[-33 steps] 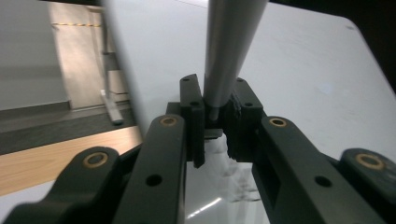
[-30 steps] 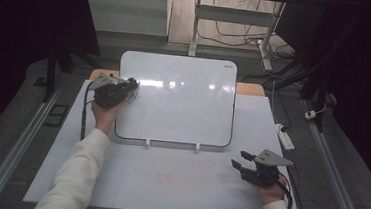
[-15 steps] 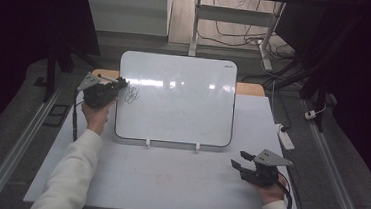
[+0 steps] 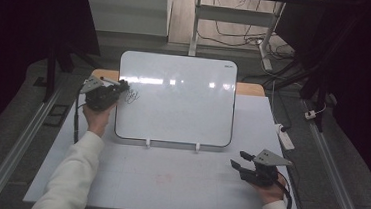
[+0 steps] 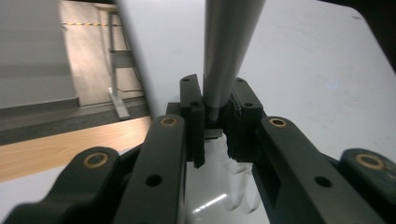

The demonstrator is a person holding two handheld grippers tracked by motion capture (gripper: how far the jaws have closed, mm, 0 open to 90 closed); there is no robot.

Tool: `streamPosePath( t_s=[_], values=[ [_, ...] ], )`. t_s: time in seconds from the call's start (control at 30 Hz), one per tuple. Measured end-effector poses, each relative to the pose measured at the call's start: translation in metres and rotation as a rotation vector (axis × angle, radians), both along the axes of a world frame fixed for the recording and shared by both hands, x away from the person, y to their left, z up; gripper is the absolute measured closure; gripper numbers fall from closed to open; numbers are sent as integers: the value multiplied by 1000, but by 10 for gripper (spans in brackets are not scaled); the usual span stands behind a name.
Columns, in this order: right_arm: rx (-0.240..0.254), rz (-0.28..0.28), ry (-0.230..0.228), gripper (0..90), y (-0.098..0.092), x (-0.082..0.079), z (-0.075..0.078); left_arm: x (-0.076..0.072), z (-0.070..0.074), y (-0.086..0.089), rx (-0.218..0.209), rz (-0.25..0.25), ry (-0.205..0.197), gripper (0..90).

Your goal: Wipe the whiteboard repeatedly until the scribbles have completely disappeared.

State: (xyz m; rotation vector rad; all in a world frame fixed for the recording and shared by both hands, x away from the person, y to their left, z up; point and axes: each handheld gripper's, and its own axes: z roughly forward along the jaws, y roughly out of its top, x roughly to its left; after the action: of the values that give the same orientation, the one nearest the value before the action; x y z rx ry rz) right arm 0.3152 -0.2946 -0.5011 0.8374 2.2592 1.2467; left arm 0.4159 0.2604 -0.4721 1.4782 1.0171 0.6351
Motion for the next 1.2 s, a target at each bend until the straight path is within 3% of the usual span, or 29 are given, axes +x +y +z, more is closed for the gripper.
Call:
streamPosePath(
  t_s=[0.13, 0.23, 0.33, 0.4, 0.47, 0.6, 0.8, 0.87, 0.97, 1.0, 1.1, 1.13, 1.2],
  values=[
    [-1, 2, -2, 482, 2, 0, 0, -1, -4, -8, -4, -17, -1, 778],
    [-1, 6, -4, 482, 3, 0, 1, 0, -6, -35, 23, -80, -6, 777],
    [1, 4, -3, 482, 3, 0, 1, -1, -6, -43, 41, -95, -8, 777],
    [-2, 4, 0, 482, 3, 1, 0, -1, -5, -40, 49, -90, -10, 778],
    [-1, 6, -1, 482, 3, 1, 0, -3, -5, -27, 41, -52, -9, 778],
    [1, 7, 0, 482, 3, 0, 0, -7, -7, 4, -17, 9, 0, 778],
    [-1, 10, -1, 482, 4, 1, 0, -7, -8, -13, 0, -25, -2, 778],
    [-1, 11, 0, 481, 5, 1, 0, -6, -9, -33, 30, -73, -5, 778],
    [-4, 11, 0, 481, 5, 1, 0, -7, -10, -40, 56, -89, -8, 777],
    [-4, 11, 0, 482, 5, 1, 0, -7, -9, -40, 71, -89, -10, 778],
    [-2, 12, -1, 481, 4, 1, 0, -10, -9, -25, 53, -50, -5, 778],
    [-1, 12, 1, 481, 4, 1, 0, -12, -10, -8, 18, -15, 1, 778],
    [0, 13, 1, 481, 4, 0, 0, -14, -11, 0, 6, -1, 5, 777]
  ],
)
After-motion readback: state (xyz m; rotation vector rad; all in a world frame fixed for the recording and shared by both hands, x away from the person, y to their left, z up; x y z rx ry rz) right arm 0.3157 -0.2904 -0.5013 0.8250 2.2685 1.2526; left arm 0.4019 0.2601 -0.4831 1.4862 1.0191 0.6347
